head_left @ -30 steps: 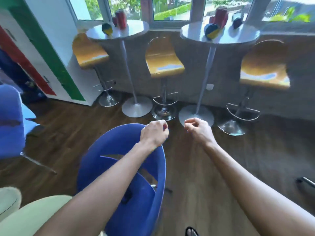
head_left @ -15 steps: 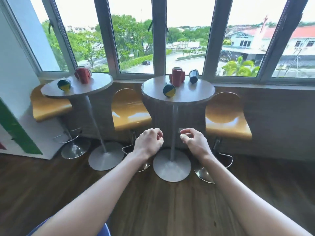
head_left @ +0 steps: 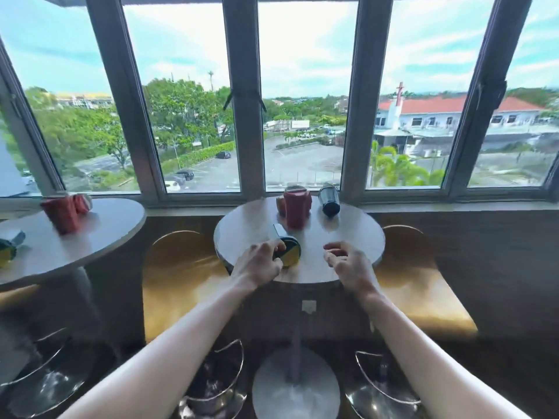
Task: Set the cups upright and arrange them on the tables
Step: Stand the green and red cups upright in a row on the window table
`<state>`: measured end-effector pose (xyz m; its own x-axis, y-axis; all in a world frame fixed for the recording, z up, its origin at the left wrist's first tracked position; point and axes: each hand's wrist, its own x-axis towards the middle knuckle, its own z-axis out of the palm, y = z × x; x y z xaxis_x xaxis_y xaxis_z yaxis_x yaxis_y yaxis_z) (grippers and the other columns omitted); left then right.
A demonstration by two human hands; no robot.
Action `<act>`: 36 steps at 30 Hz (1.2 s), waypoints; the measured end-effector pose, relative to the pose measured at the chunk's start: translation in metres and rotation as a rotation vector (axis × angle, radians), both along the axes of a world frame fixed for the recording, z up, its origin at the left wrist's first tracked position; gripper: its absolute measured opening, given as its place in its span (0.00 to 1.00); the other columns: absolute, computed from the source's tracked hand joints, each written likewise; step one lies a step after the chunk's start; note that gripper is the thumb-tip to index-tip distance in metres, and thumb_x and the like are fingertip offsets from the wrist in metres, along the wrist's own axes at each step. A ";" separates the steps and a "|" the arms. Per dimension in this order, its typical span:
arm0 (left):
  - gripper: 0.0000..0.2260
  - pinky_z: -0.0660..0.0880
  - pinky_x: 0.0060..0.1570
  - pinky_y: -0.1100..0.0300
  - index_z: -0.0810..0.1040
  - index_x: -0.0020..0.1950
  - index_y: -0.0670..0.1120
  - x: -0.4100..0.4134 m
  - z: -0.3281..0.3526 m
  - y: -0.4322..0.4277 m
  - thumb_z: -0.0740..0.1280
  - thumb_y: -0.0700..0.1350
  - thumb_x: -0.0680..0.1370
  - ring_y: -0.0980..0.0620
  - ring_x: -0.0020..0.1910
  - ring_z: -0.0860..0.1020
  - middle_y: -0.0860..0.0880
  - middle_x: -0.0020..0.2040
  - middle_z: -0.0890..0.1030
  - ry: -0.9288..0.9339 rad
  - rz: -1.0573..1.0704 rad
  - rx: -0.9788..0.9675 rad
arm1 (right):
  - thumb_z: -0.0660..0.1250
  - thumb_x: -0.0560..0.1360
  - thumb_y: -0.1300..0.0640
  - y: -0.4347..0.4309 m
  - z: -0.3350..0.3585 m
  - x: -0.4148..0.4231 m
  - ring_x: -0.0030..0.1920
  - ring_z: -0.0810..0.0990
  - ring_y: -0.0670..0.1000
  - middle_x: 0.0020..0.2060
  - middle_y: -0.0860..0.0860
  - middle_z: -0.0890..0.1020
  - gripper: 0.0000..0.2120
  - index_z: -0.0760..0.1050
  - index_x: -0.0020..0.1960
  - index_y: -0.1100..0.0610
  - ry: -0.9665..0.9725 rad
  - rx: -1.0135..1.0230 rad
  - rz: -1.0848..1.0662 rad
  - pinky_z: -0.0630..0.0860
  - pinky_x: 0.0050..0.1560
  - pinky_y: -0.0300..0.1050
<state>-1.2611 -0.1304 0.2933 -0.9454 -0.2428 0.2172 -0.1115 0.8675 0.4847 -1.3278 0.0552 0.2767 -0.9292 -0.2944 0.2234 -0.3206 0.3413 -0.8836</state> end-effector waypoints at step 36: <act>0.43 0.71 0.60 0.55 0.60 0.73 0.52 -0.233 -0.053 -0.126 0.75 0.57 0.62 0.48 0.64 0.69 0.54 0.67 0.72 -0.041 -0.503 -0.376 | 0.65 0.68 0.62 -0.158 -0.021 -0.319 0.75 0.61 0.56 0.75 0.51 0.59 0.30 0.66 0.69 0.53 0.147 0.319 0.161 0.61 0.74 0.54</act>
<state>-1.4936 -0.2563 0.2402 -0.9336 0.3195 0.1622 0.3423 0.9291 0.1401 -1.6466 -0.1028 0.2552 -0.8300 -0.5105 0.2247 -0.5083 0.5265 -0.6815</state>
